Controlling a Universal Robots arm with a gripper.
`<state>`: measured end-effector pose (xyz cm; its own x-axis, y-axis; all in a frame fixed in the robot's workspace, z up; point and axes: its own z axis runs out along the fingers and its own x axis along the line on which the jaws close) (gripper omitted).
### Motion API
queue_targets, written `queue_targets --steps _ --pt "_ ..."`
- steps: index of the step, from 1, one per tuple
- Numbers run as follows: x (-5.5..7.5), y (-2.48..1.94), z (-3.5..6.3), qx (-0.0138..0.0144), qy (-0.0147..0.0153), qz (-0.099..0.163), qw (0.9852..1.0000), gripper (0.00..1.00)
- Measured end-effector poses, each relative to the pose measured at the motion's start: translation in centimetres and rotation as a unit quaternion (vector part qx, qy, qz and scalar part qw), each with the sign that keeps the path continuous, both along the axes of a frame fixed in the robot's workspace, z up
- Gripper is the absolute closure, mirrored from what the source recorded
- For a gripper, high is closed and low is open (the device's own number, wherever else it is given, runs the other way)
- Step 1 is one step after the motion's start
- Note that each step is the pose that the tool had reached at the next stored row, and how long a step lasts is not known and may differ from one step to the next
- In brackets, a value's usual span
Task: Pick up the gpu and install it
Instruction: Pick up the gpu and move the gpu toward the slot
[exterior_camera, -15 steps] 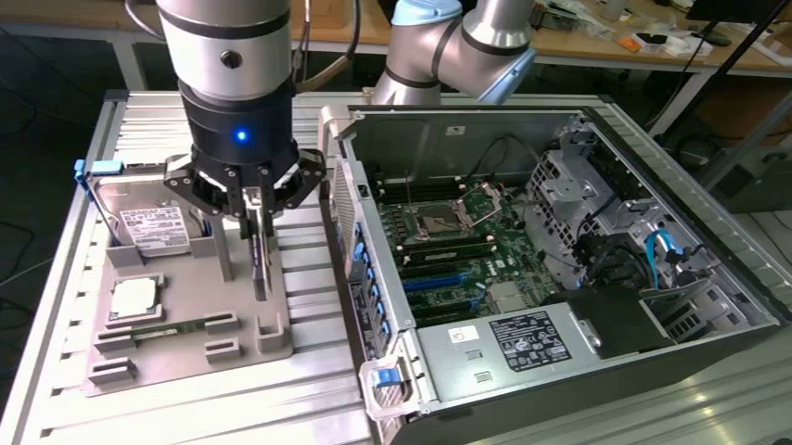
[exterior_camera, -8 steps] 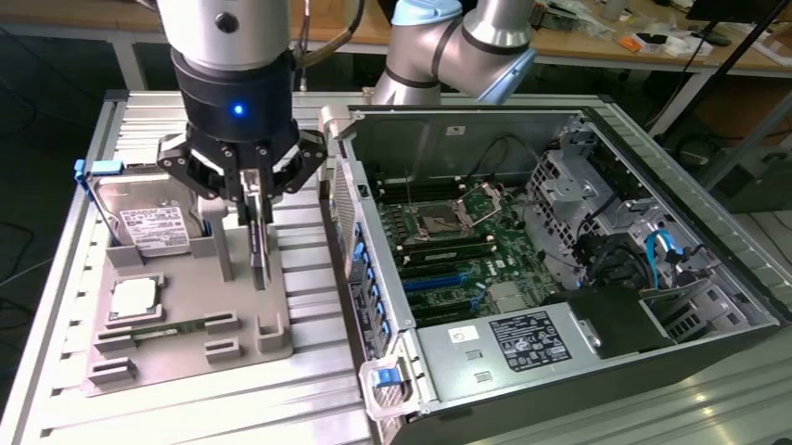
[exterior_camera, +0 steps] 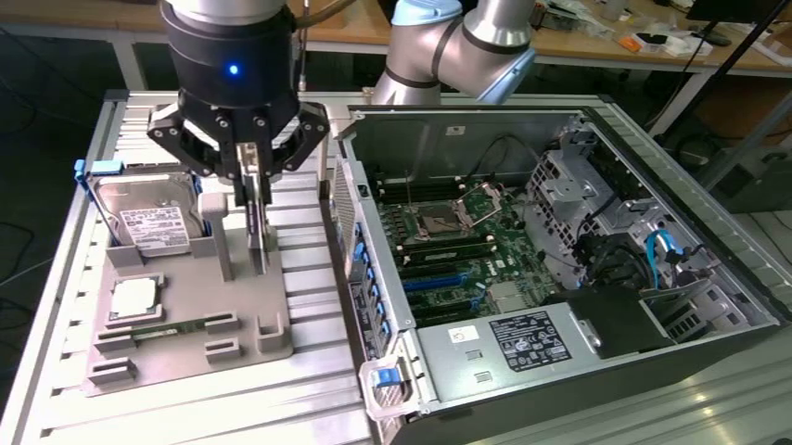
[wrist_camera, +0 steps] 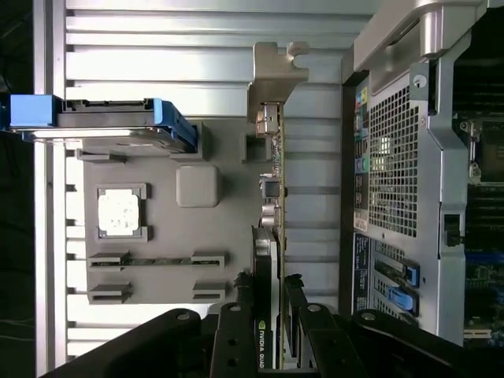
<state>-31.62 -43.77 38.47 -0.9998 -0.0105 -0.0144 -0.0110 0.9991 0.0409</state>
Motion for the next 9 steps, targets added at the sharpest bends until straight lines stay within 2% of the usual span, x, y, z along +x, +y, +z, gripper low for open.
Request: queue_targets --steps 9 --pt "0.0 0.00 3.32 0.0000 0.0000 0.000 1.0000 0.73"
